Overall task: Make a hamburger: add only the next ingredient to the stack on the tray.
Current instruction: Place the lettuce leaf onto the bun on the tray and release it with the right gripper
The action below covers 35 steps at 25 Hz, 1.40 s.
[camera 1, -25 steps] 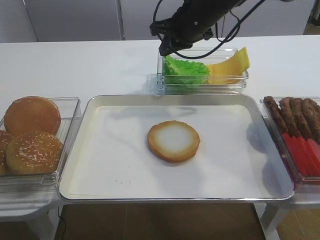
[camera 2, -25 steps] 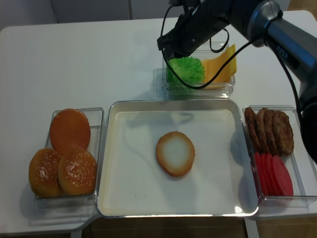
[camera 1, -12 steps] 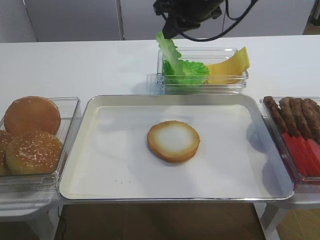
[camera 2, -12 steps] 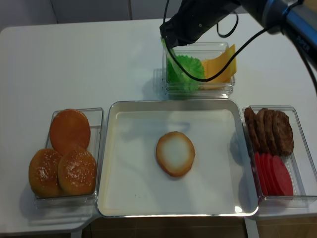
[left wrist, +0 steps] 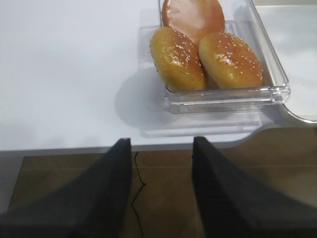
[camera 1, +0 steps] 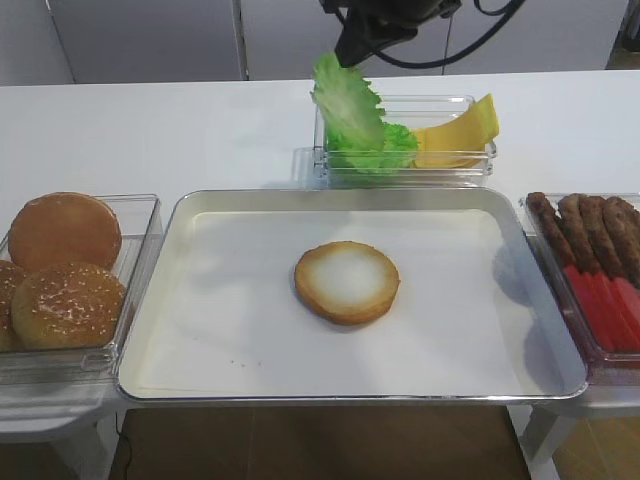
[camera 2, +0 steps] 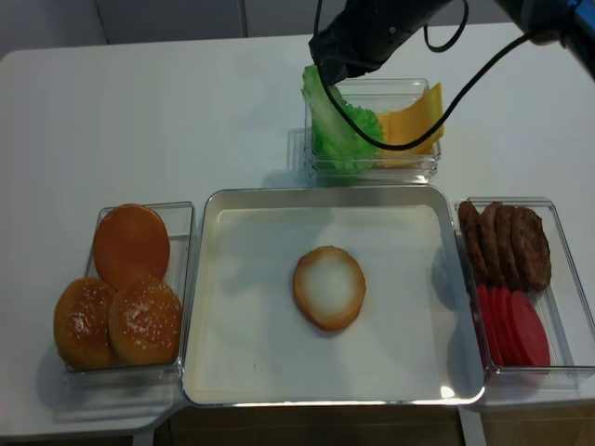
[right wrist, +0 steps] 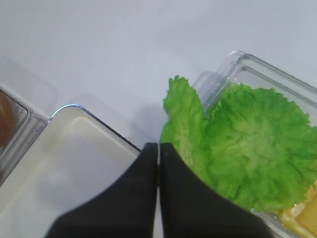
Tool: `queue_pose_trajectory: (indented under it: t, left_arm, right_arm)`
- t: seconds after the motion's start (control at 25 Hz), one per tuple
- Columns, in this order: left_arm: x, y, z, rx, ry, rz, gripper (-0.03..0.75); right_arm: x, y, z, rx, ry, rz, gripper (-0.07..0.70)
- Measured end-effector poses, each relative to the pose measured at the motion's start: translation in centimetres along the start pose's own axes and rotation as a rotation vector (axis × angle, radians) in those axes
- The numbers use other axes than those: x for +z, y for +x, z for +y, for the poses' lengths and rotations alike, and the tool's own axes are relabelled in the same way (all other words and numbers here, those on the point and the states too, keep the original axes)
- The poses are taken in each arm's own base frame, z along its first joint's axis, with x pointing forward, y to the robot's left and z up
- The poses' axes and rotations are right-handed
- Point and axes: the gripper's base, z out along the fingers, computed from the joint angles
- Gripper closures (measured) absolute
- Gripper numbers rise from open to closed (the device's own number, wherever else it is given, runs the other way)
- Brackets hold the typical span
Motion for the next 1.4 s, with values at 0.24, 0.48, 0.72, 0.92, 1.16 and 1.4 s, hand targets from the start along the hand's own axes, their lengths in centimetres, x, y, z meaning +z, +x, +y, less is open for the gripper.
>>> queue_pose_trajectory:
  t: [0.24,0.48,0.72,0.92,1.16,1.4]
  left_arm:
    - [0.0,0.0,0.0,0.0,0.0,0.0,0.409]
    - [0.0,0.0,0.0,0.0,0.0,0.0,0.409]
    - [0.0,0.0,0.0,0.0,0.0,0.0,0.409]
    - [0.0,0.0,0.0,0.0,0.0,0.0,0.409]
    - [0.0,0.0,0.0,0.0,0.0,0.0,0.409]
    - [0.0,0.0,0.0,0.0,0.0,0.0,0.409]
  right_arm:
    - [-1.5,-0.1,0.5,-0.016,0.015,0.0,0.636]
    - [-3.3,0.5,1.3,-0.022,0.014,0.018,0.636]
    - [-4.9,1.6,2.0,-0.027,0.02,0.025,0.636]
    - [-5.6,2.9,2.4,-0.019,0.018,0.048,0.636]
    - [-5.5,5.7,2.5,-0.005,0.011,0.108,0.636]
    - [-4.0,8.1,2.0,0.012,0.004,0.157,0.636]
